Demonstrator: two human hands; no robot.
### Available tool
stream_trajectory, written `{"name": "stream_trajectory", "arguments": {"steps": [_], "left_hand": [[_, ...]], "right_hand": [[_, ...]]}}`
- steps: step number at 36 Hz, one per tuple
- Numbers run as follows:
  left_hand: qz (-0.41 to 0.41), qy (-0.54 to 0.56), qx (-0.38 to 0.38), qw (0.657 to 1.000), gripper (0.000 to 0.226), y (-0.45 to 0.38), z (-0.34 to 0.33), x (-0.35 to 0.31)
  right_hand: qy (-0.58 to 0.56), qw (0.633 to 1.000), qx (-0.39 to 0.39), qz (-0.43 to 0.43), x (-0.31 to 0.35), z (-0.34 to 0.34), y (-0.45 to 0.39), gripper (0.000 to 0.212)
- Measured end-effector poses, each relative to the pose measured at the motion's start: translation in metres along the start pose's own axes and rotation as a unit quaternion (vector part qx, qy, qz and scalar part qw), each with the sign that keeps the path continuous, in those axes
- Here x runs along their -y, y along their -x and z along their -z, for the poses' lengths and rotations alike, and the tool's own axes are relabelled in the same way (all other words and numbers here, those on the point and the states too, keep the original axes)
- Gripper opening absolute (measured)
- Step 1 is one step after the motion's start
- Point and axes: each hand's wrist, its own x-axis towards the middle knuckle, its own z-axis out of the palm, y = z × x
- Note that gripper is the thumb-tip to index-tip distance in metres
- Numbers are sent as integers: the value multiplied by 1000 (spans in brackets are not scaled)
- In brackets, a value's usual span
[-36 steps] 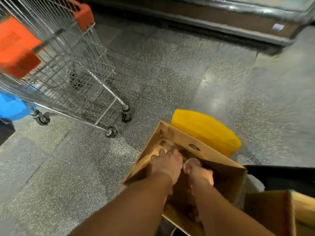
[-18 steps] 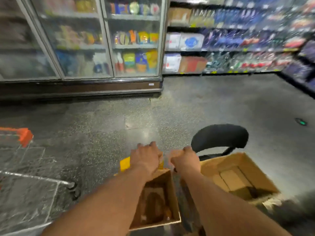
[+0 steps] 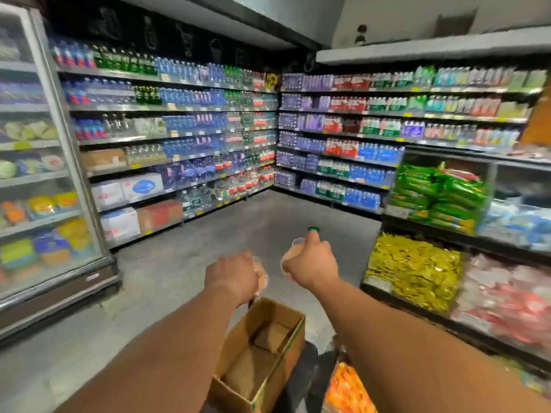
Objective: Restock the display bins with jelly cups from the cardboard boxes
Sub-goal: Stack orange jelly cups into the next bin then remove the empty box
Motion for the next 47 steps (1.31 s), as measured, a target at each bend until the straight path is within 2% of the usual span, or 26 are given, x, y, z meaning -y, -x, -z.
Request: {"name": "stream_trajectory", "arguments": {"steps": [8, 11, 15, 19, 23, 30, 36, 39, 44, 47], "left_hand": [[-194, -9, -1, 981, 42, 29, 43, -156], [-270, -25, -17, 962, 40, 58, 52, -215], [-348, -35, -40, 936, 50, 103, 65, -288], [-425, -31, -53, 903, 39, 147, 70, -354], [-476, -28, -62, 877, 40, 189, 74, -418], [-525, -6, -61, 849, 42, 260, 68, -524], [-533, 16, -41, 845, 37, 309, 60, -617], [-535, 10, -38, 844, 36, 325, 59, -655], [-516, -1, -31, 856, 35, 322, 52, -711], [-505, -1, -33, 863, 34, 306, 45, -747]], "right_hand": [[-4, 985, -142, -100, -78, 151, 64, 62], [12, 972, -183, -148, -110, 204, 99, 69], [2, 946, -255, -199, -151, 263, 147, 61], [0, 924, -297, -242, -187, 313, 196, 58], [5, 900, -332, -282, -222, 359, 242, 57], [36, 878, -363, -311, -294, 443, 308, 66], [80, 882, -333, -325, -359, 511, 339, 62], [85, 887, -327, -314, -389, 543, 336, 54], [83, 900, -304, -300, -439, 575, 307, 68], [88, 907, -293, -289, -470, 591, 280, 69]]}}
